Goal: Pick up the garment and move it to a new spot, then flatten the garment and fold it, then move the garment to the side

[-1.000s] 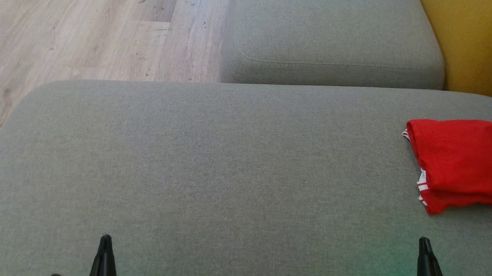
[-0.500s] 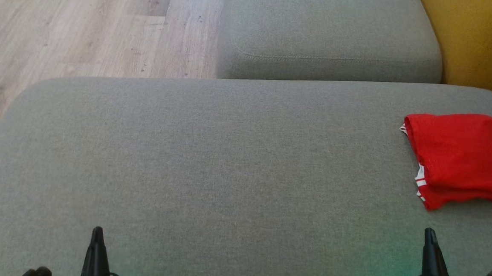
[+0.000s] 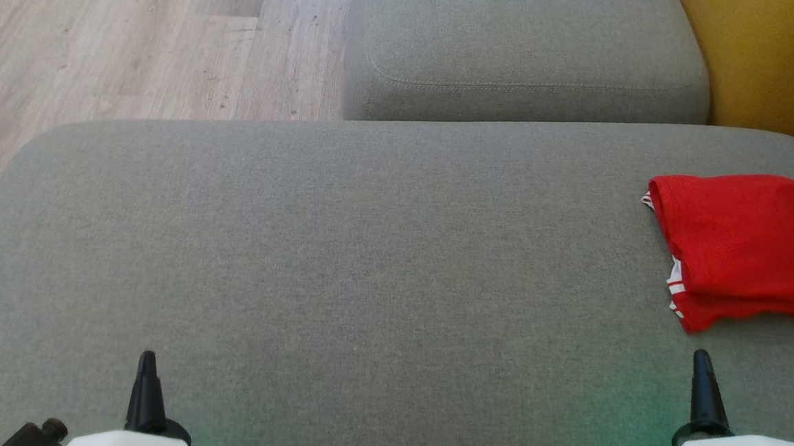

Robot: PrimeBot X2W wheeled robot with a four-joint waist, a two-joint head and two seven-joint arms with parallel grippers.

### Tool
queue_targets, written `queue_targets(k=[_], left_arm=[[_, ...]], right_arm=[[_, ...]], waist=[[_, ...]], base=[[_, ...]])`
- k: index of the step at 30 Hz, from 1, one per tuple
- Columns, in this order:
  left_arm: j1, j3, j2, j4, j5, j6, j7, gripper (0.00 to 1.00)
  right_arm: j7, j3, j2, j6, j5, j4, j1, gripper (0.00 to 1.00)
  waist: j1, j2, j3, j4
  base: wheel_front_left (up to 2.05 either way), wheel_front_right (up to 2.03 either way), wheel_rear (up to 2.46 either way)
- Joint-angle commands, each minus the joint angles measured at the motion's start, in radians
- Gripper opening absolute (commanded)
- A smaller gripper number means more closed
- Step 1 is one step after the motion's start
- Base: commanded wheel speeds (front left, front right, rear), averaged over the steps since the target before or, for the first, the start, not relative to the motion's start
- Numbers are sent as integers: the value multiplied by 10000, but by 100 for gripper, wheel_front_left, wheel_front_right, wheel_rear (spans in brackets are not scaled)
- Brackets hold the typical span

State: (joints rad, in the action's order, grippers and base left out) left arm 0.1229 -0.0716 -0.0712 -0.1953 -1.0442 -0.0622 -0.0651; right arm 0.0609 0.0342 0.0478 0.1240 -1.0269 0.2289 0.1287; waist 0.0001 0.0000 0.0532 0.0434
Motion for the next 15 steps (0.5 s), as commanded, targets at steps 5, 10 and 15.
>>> queue_targets(k=[5,10,15], left_arm=[[-753,396,-132,165,-822,-136,174,0],[-927,511,-131,92,-1421,-199,317,0],[-1101,626,-129,18,-2016,-262,460,0]], right_arm=[[-194,-38,251,44,-857,-236,-756,0],[-339,16,255,47,-1463,-193,-938,0],[-483,71,258,49,-2064,-150,-1118,0]], waist=[[-1,0,-67,-52],[-1,0,-124,-96],[-1,0,-181,-139]], base=[[0,0,0],[0,0,0],[0,0,0]])
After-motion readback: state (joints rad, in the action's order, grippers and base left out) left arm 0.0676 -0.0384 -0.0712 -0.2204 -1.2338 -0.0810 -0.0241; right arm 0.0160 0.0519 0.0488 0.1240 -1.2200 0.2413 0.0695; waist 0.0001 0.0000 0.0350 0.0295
